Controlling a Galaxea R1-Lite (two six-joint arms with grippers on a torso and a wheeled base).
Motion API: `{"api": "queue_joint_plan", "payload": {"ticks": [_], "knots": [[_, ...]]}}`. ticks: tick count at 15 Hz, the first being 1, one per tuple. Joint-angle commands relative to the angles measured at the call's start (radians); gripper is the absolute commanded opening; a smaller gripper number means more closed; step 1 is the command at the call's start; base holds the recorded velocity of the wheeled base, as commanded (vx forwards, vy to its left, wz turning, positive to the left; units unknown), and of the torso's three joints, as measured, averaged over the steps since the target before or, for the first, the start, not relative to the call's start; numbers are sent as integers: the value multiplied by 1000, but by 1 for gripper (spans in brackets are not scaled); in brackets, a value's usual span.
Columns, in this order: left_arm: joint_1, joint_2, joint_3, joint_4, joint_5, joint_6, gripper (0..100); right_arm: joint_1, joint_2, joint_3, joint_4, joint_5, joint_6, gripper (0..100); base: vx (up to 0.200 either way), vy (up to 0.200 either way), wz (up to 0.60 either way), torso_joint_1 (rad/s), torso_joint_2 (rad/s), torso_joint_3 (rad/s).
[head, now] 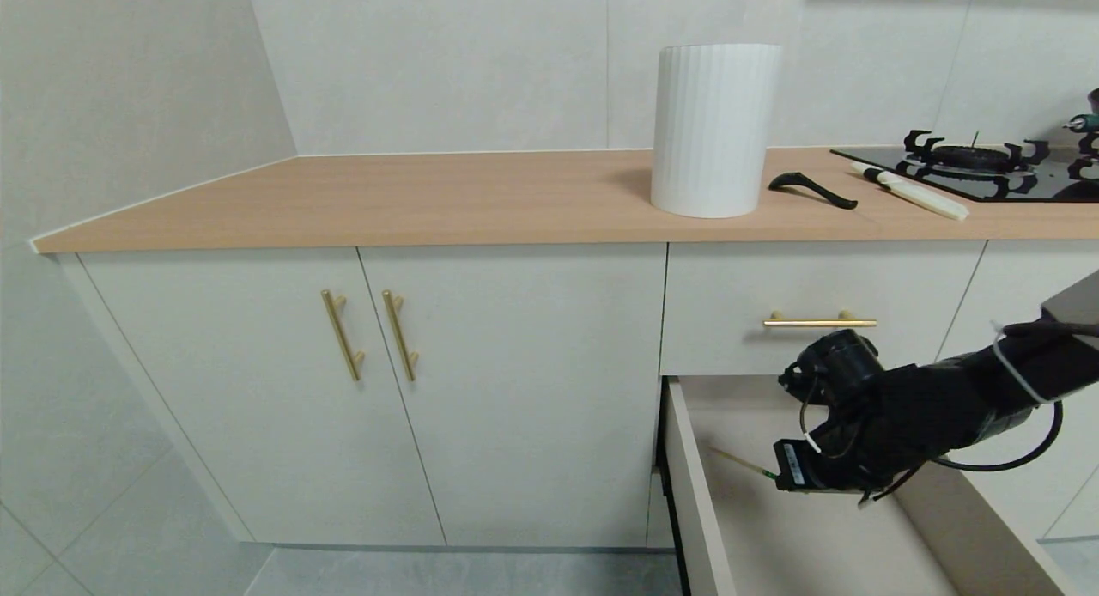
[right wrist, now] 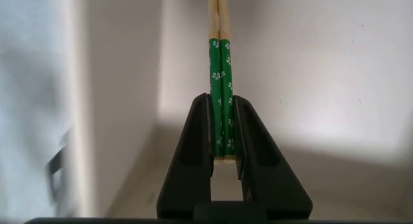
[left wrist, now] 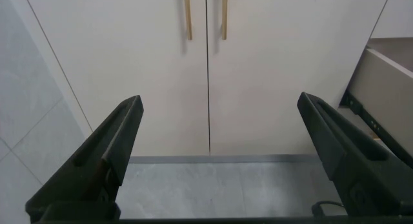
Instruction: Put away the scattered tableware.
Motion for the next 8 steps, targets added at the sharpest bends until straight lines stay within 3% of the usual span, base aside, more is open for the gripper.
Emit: {"api": "queue_joint_plan", "payload": {"ticks": [1,3,8], "knots": [[0,0,0,0,0,0,100,21,143,24,-66,-43,14,0,0,0,0,0,0,0],[0,0,0,0,0,0,100,34,218,28,-141,-127,34,0,0,0,0,0,0,0],[0,0,0,0,0,0,100,44,238,22,-153,-144,34,0,0,0,0,0,0,0]]}}
